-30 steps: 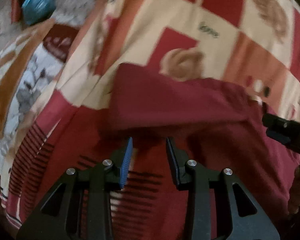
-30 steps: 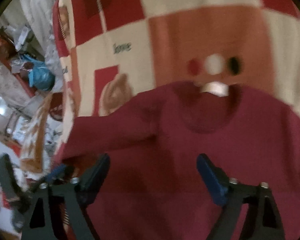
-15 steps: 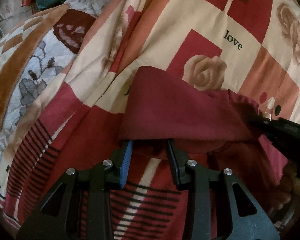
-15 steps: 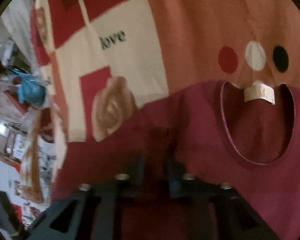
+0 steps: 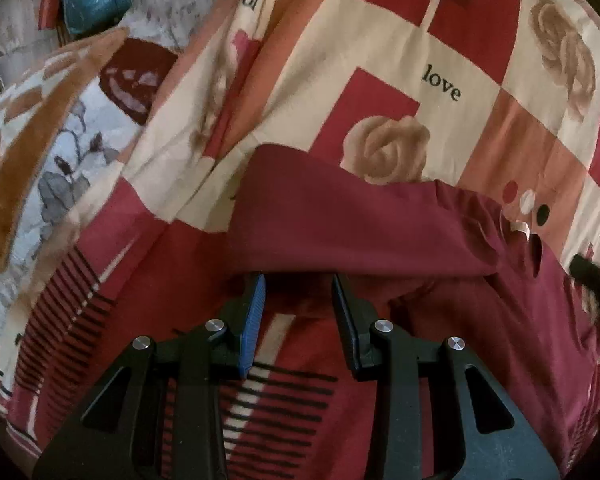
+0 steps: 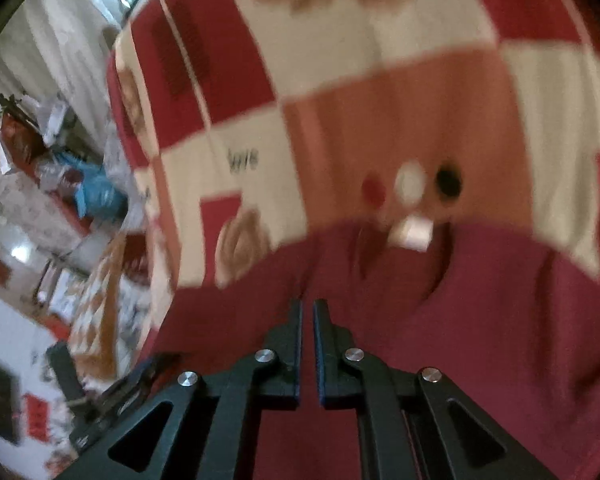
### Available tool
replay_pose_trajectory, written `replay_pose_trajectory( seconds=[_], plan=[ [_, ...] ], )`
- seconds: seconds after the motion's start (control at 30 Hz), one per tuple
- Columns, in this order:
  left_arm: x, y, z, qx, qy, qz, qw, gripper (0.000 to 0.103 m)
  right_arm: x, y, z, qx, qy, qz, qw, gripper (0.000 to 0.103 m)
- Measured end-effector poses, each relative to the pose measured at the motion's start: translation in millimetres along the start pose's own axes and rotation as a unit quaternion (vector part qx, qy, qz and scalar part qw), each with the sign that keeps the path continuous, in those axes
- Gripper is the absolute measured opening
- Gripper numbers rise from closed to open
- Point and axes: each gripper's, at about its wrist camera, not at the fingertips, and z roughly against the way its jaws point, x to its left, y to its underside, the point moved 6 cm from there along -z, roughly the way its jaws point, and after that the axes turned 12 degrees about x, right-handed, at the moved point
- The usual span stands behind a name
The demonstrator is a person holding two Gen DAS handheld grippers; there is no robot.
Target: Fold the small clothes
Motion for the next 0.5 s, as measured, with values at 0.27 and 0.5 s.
replay_pose_trajectory(
  seconds=[0.27, 0.5],
  plan=[
    [10.0, -3.9, -0.7, 0.003, 0.004, 0.009, 0.9999, 0.034, 25.0, 7.3, -86.8, 0.068, -0.066, -0.045, 0.994, 0.070],
    [9.2, -6.8, 3.6, -0.001, 0.005, 0.004, 1.0000, 0.034, 37.1, -14.3, -122.4, 0.048, -0.026, -0.021, 0.998, 0.013]
  ],
)
